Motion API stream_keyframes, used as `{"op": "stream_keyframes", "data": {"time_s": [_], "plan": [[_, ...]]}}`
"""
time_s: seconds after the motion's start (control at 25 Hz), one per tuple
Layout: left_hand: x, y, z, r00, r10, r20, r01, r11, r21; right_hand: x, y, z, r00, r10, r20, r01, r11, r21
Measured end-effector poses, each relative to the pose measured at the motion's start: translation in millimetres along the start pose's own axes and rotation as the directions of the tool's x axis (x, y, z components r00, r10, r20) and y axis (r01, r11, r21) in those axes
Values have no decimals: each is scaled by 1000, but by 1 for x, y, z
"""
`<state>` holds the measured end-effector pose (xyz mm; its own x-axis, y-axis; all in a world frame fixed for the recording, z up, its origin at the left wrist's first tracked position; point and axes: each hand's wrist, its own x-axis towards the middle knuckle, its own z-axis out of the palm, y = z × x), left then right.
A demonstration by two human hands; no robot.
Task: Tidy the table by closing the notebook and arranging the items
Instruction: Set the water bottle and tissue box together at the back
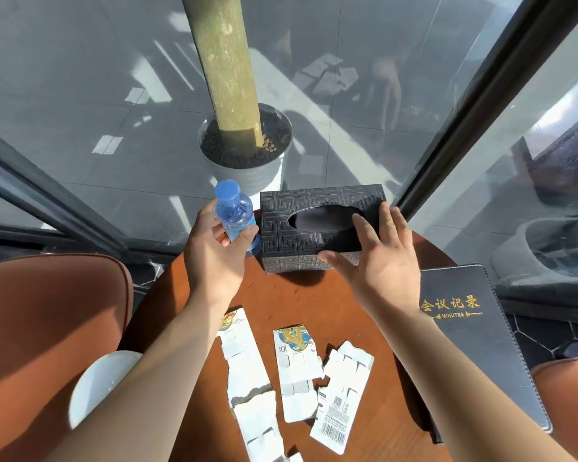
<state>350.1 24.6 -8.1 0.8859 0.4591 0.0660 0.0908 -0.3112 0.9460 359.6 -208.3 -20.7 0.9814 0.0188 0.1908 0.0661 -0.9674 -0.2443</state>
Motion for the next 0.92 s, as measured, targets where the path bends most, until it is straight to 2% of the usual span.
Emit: {"op": "stream_keyframes", "data": {"time_s": [0.2,0.56,0.8,0.92], "plan": [[0,-5,0,1000,26,6,-26,999,20,-6,4,5,991,-127,29,130,981,-142],[5,-3,3,998,57,10,-57,998,38,0,8,13,987,-159,-15,154,972,-175],[4,-4,4,998,54,19,-55,997,55,21,7,13,991,-47,-128,46,999,-9],[4,-4,5,998,65,12,-65,996,64,25,5,20,983,-22,-184,16,999,-31]]}}
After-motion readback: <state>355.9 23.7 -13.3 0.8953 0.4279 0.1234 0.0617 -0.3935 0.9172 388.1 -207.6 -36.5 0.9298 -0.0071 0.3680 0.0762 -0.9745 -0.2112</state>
